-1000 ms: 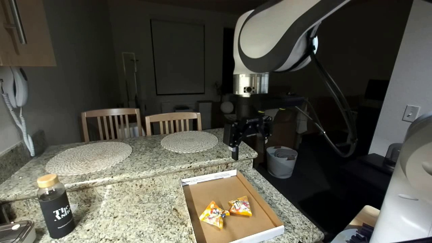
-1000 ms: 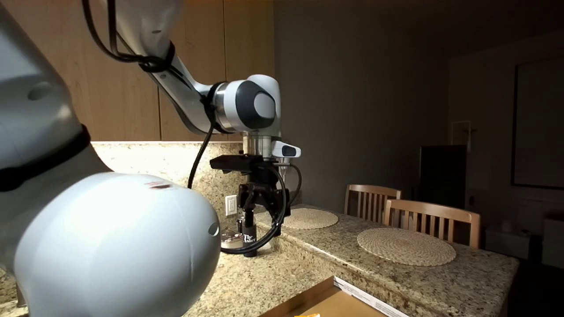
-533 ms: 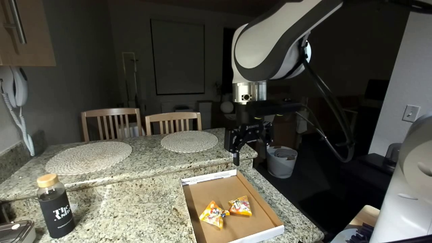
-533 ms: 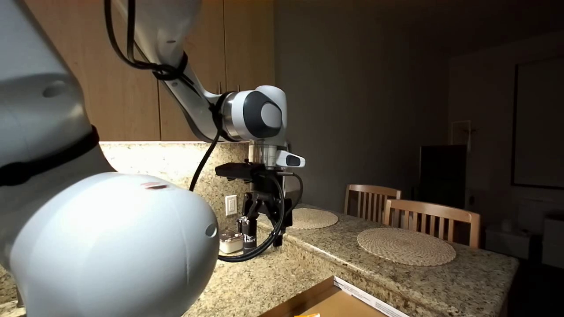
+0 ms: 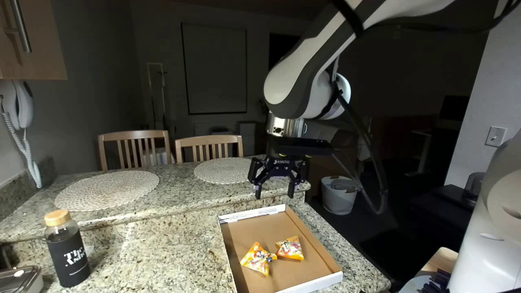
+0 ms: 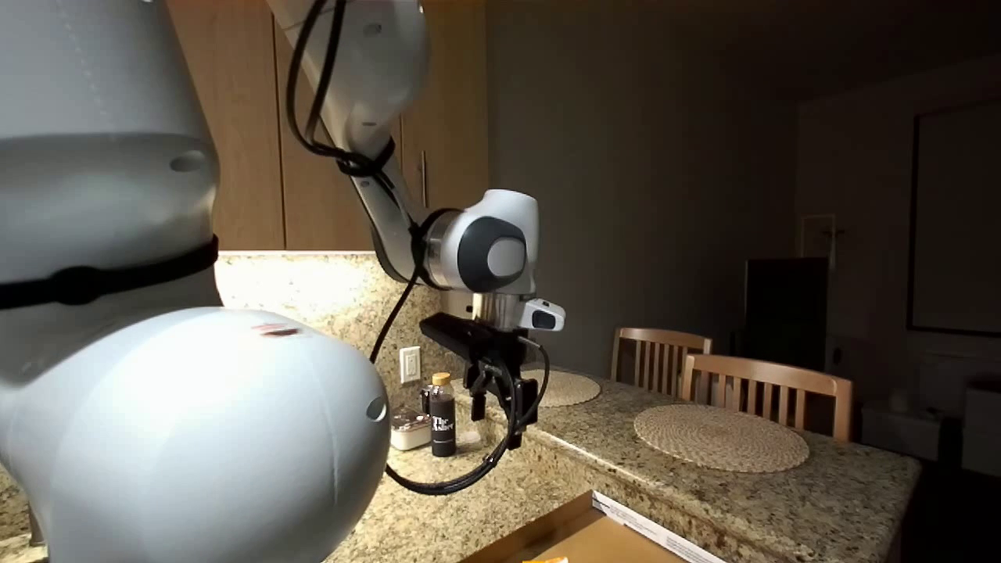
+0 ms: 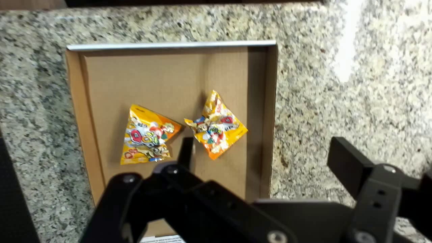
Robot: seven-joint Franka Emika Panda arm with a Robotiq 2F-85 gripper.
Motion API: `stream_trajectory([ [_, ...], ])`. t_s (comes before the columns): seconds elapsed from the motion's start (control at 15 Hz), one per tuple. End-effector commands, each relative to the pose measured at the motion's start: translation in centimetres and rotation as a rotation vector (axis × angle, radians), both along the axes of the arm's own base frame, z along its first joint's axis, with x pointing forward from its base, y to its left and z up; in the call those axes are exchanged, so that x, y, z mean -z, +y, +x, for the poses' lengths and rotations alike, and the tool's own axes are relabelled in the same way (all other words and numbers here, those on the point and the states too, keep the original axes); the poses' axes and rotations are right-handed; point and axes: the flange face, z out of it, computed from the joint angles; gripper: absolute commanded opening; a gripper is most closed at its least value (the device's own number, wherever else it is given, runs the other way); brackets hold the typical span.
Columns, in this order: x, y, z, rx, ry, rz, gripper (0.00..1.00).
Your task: Pick up the objects from the cover box and put them on the counter
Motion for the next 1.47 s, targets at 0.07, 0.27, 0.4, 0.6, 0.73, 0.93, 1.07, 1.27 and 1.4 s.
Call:
stream_trajectory([
  [0.07, 6.0, 0.6, 3.2, 0.149, -0.114, 0.039, 1.00],
  [0.27, 10.0, -0.8, 4.5, 0.236, -0.081, 0.021, 1.00],
  [0.4, 11.8, -2.2, 5.3, 0.286, -0.025, 0.034, 1.00],
  [0.6, 13.5, -1.4, 6.7, 0.196, 0.106, 0.171, 1.00],
  [0.73, 13.2, -1.5, 6.2, 0.224, 0.089, 0.127, 1.00],
  [0.93, 13.5, -1.3, 7.0, 0.213, 0.100, 0.146, 1.00],
  [1.07, 13.7, -0.9, 7.1, 0.227, 0.096, 0.132, 1.00],
  [1.27, 16.5, 0.1, 11.0, 0.356, 0.076, 0.118, 1.00],
  [1.4, 18.1, -0.3, 13.5, 0.443, 0.092, 0.124, 1.00],
])
